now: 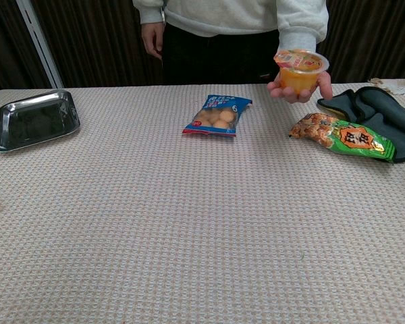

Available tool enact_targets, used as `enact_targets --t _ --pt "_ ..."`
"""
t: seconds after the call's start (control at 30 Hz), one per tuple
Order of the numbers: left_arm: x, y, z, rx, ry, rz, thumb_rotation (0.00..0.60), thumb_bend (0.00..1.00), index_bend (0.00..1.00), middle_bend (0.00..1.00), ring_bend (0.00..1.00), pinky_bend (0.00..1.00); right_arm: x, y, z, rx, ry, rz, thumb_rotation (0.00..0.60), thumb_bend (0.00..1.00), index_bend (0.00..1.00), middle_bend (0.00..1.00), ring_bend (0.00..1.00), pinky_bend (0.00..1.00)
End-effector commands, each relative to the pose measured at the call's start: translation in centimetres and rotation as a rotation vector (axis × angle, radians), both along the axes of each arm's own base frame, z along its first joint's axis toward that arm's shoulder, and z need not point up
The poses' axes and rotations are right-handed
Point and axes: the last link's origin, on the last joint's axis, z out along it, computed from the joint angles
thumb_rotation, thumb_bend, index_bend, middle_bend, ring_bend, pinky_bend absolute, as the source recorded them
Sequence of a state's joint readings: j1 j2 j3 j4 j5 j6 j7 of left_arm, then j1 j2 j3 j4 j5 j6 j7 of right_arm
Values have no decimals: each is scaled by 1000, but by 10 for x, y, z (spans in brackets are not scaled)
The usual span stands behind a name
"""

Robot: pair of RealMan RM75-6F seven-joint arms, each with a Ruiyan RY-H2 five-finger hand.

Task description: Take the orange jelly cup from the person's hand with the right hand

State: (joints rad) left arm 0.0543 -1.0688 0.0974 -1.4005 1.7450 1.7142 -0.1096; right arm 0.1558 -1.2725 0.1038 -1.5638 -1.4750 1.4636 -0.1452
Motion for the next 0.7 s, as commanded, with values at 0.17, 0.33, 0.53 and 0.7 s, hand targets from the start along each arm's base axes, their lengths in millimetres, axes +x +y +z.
enact_targets --t 0.17,0.33,0.53,0.7 --pt "0 0 0 -3 -6 4 600 211 0 0 0 0 0 0 0 0 0 1 600 182 55 0 0 0" --pt "0 0 0 -4 -4 3 600 212 0 0 0 0 2 1 0 1 -14 1 600 182 55 0 0 0" --pt "-1 1 0 -7 -1 5 600 210 0 0 0 0 7 -1 0 17 -24 11 600 182 55 0 0 0" --pt "-1 1 0 -13 -2 10 600 211 0 0 0 0 28 -15 5 42 -77 20 600 181 54 0 0 0"
